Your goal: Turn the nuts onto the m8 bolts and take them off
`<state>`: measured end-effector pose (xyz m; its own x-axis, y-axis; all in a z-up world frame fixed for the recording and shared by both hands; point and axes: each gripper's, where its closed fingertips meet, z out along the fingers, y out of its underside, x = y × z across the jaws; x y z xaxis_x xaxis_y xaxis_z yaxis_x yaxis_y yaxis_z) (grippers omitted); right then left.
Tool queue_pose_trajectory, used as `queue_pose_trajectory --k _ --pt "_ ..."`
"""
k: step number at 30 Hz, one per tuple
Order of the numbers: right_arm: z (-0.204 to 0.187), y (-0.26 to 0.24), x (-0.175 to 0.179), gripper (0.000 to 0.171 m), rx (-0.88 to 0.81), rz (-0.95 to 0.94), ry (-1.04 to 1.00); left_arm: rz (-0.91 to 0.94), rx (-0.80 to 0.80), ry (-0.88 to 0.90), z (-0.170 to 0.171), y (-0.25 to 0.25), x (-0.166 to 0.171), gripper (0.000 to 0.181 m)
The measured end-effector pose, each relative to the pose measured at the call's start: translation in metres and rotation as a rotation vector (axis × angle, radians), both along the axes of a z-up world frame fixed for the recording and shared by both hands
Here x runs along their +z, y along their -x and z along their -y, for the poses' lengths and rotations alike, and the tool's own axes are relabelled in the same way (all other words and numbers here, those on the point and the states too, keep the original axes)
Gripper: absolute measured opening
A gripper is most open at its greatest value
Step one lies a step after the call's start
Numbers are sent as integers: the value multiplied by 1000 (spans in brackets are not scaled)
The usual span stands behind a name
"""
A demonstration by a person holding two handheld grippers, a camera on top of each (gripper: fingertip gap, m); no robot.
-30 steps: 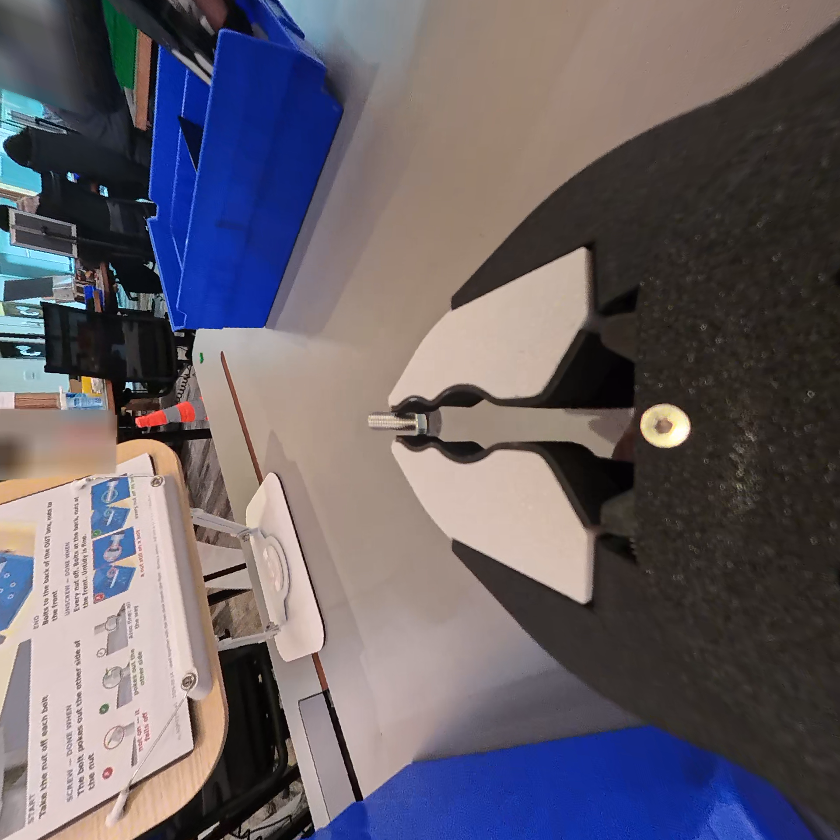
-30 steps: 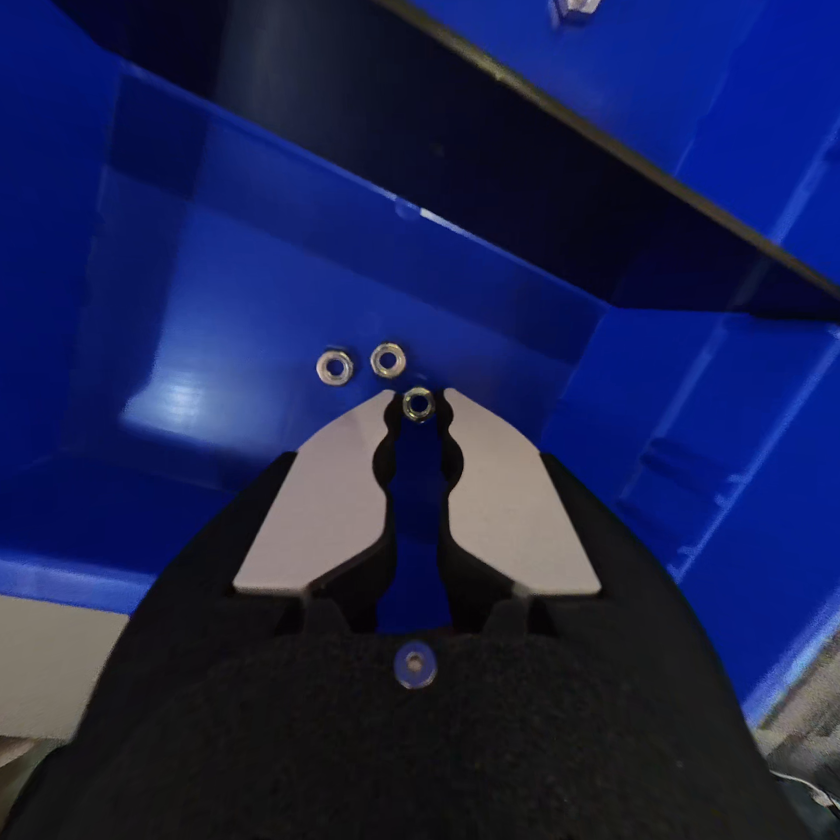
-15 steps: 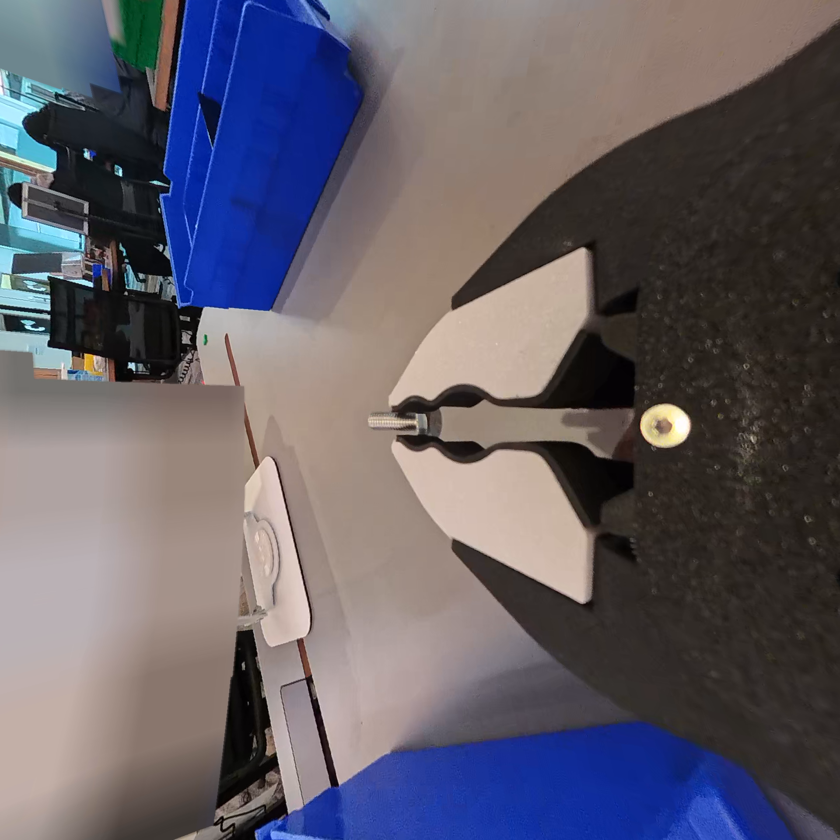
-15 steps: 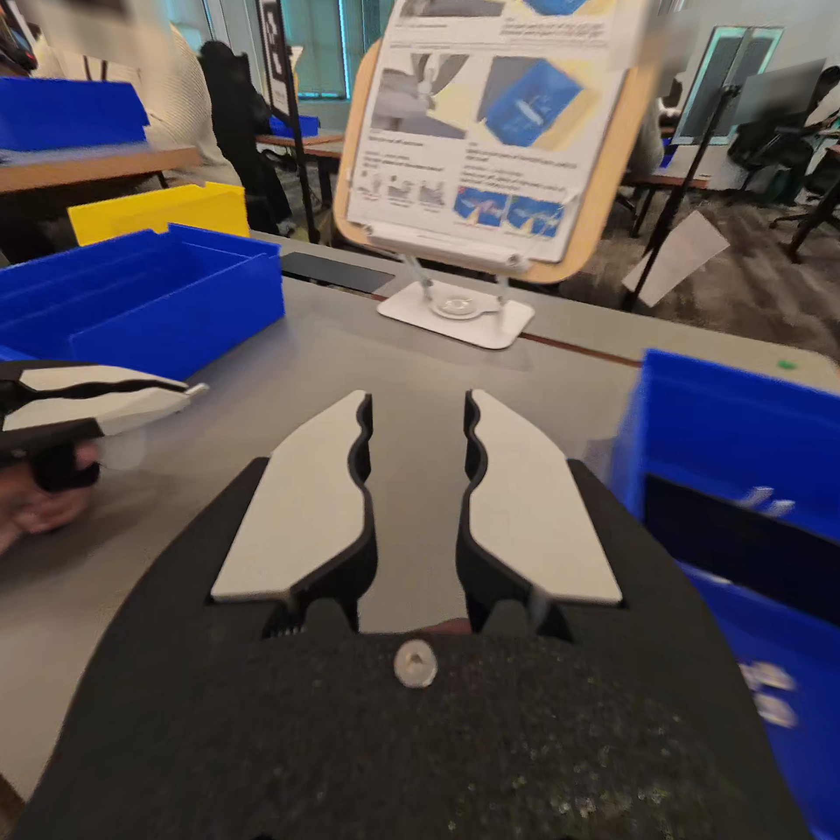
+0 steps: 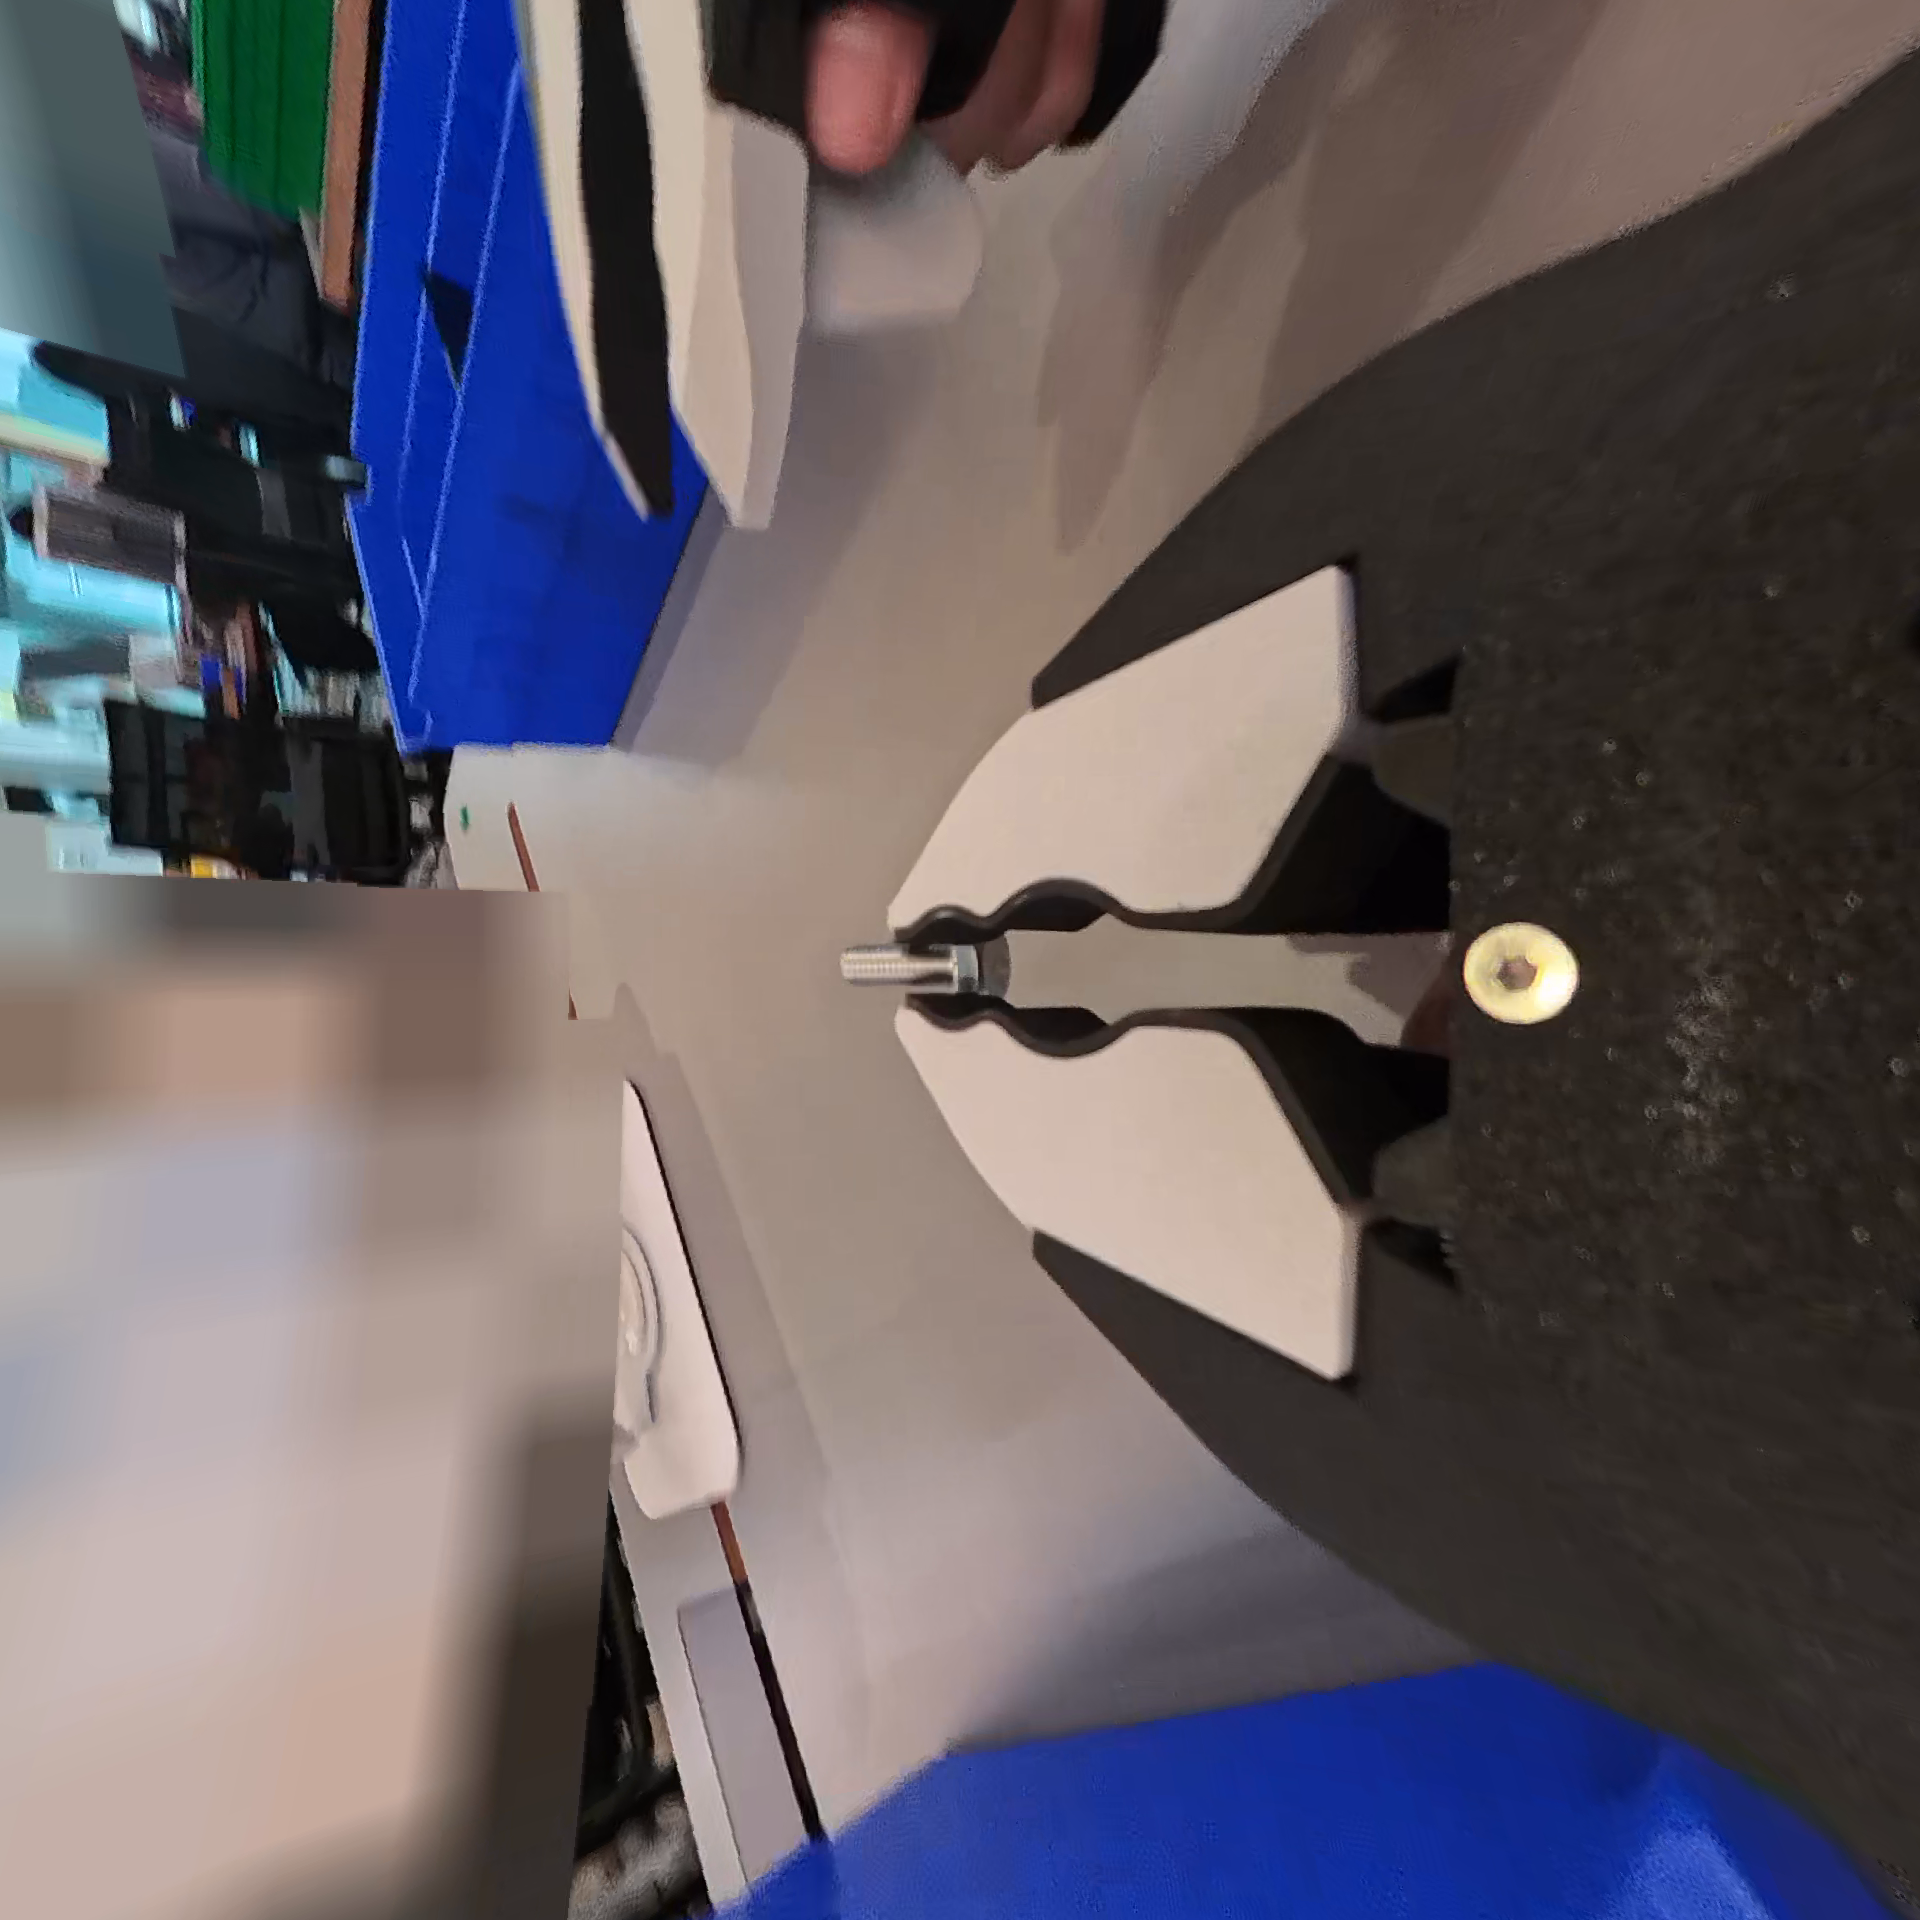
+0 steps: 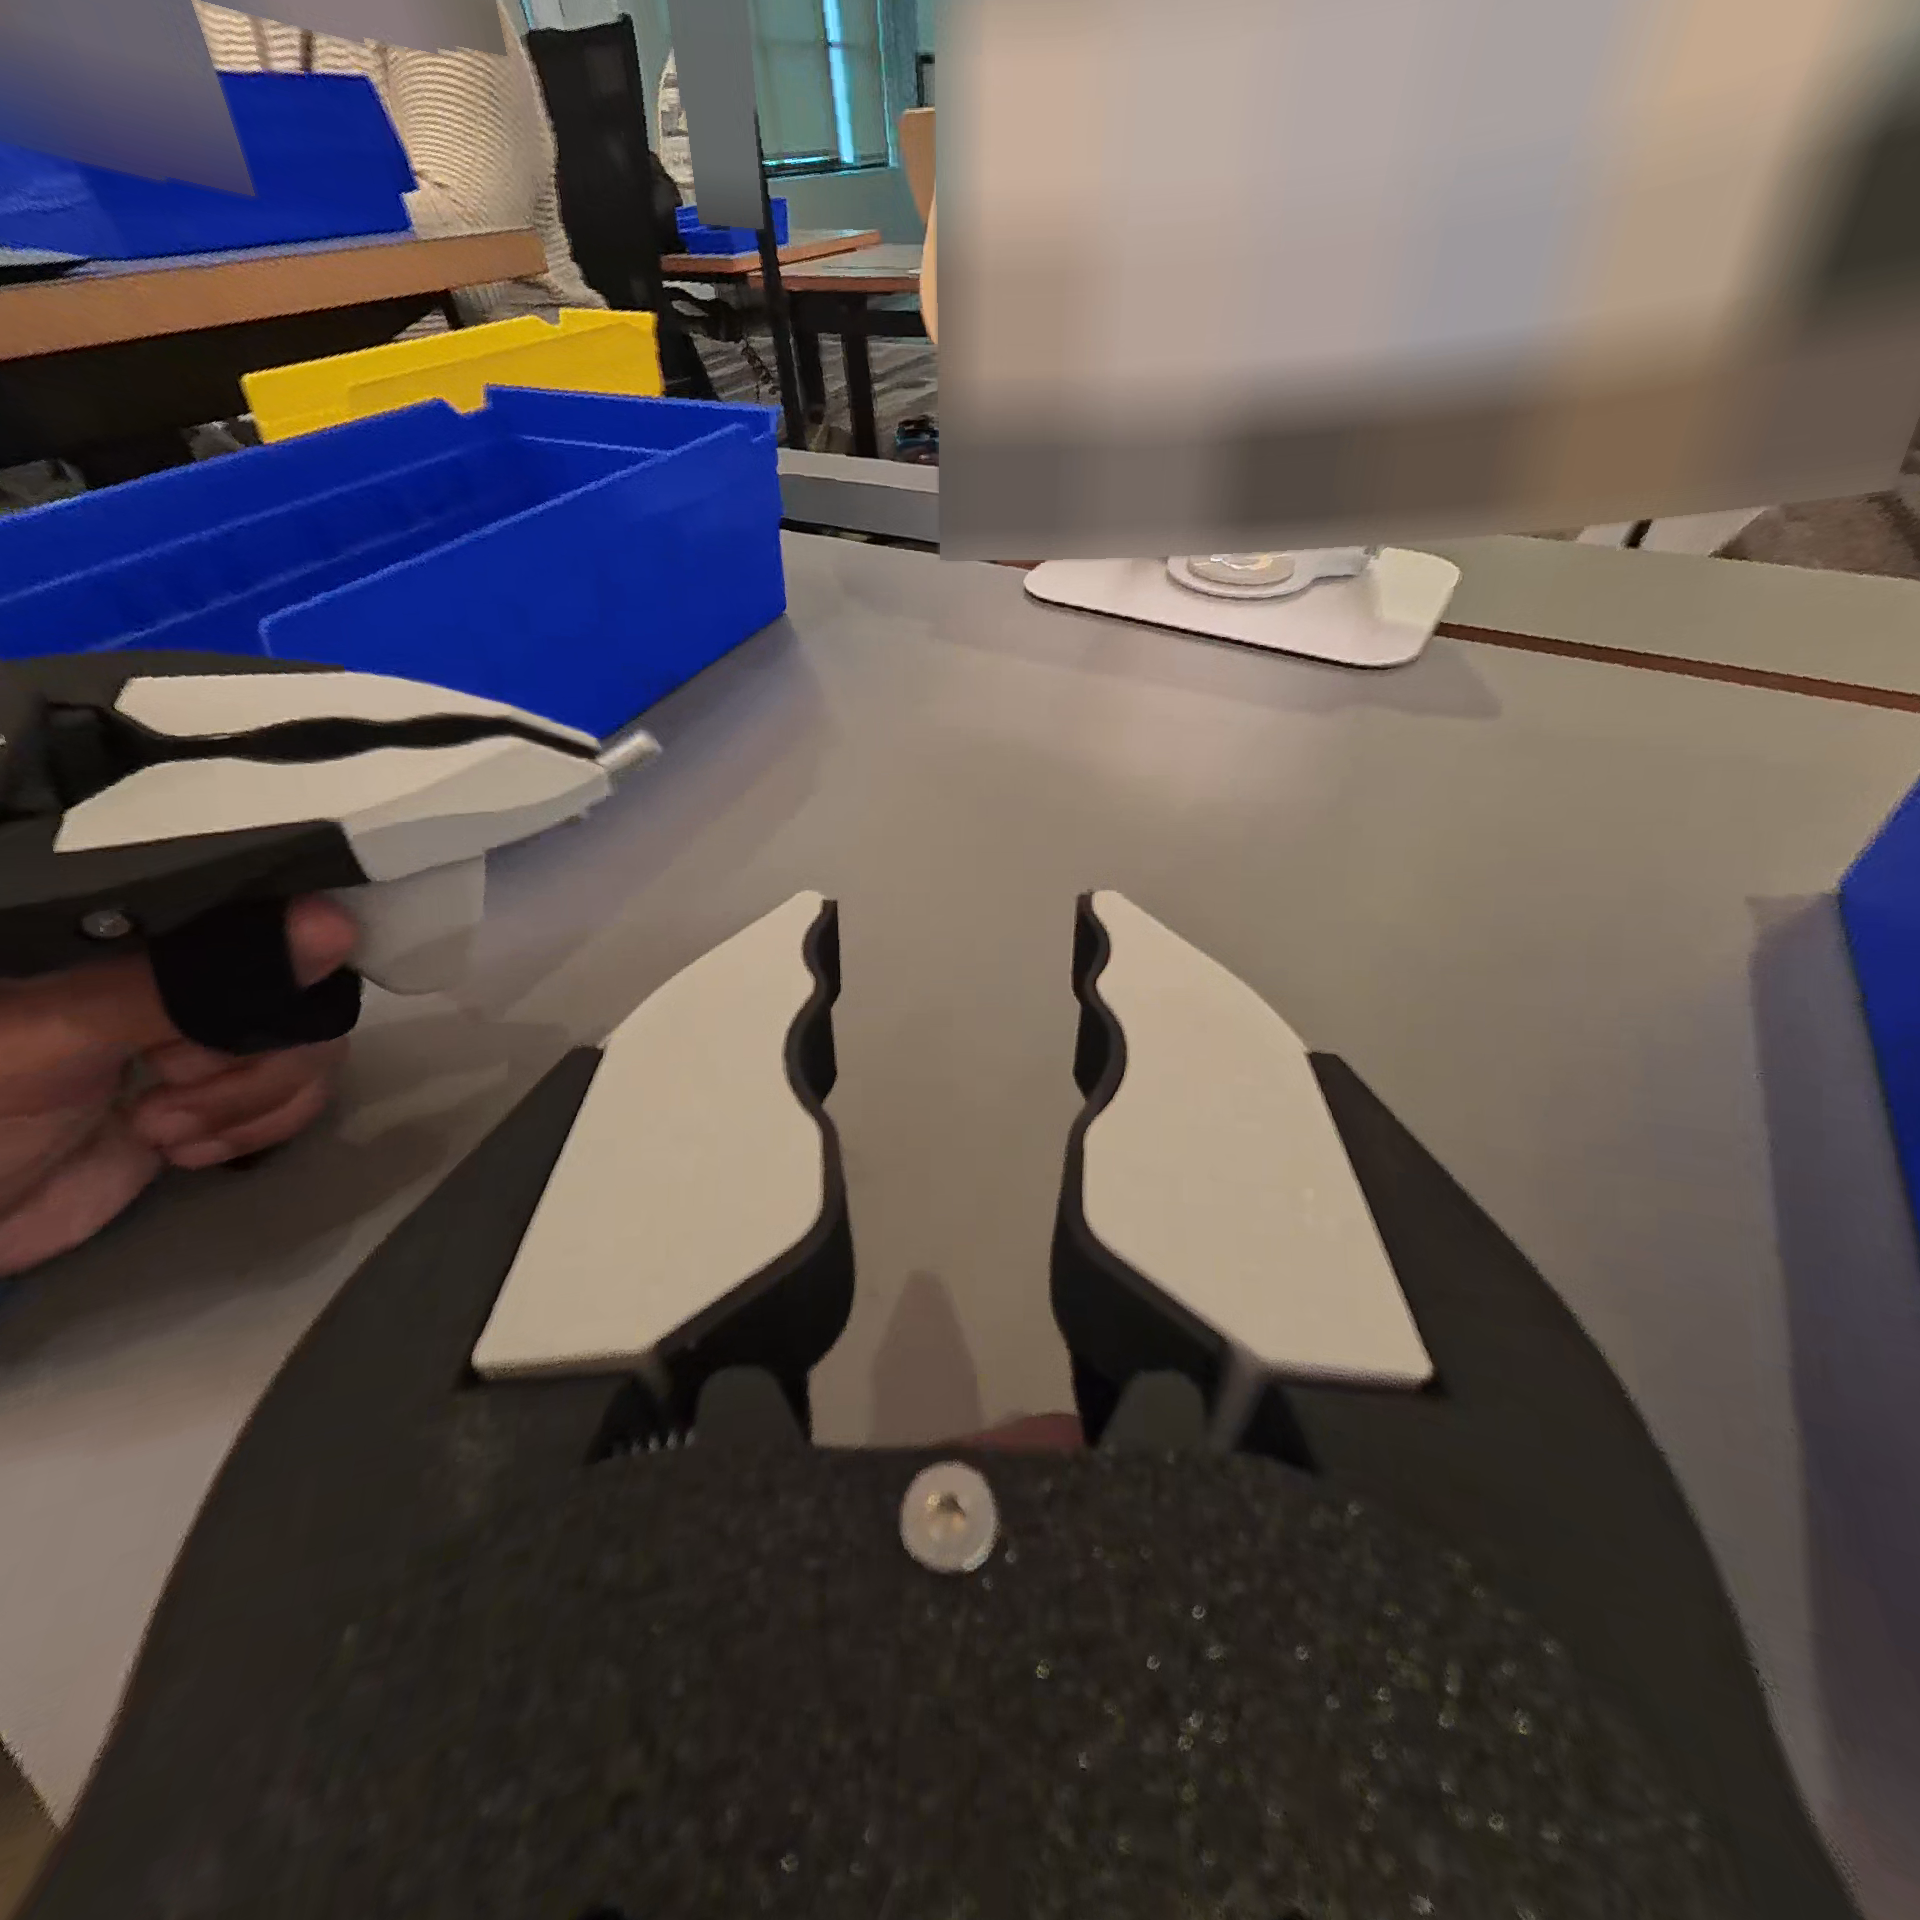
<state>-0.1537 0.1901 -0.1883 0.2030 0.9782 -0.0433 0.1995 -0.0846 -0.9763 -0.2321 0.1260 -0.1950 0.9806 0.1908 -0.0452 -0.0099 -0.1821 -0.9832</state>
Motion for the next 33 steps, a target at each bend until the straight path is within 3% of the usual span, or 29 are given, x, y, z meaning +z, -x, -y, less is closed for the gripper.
queue_pose_trajectory --k 6,9,13,20,23,30,33 --pt "57 0 33 36 642 9 -18 -213 -502 11 3 -60 17 8" --pt "59 -8 30 30 779 100 -246 -205 -718 99 9 -80 22 8" --pt "60 -11 18 28 856 230 -384 -235 -871 186 11 -91 29 8" --pt "64 -8 -7 20 877 369 -489 -377 -918 404 -1 -94 2 8" --pt "57 -7 -20 8 845 449 -558 -434 -899 472 -6 -94 -11 8" --pt "50 -7 -25 7 830 449 -549 -379 -864 439 -13 -95 -16 9" --pt "45 -6 -24 7 807 437 -531 -352 -805 392 -15 -90 -10 18"
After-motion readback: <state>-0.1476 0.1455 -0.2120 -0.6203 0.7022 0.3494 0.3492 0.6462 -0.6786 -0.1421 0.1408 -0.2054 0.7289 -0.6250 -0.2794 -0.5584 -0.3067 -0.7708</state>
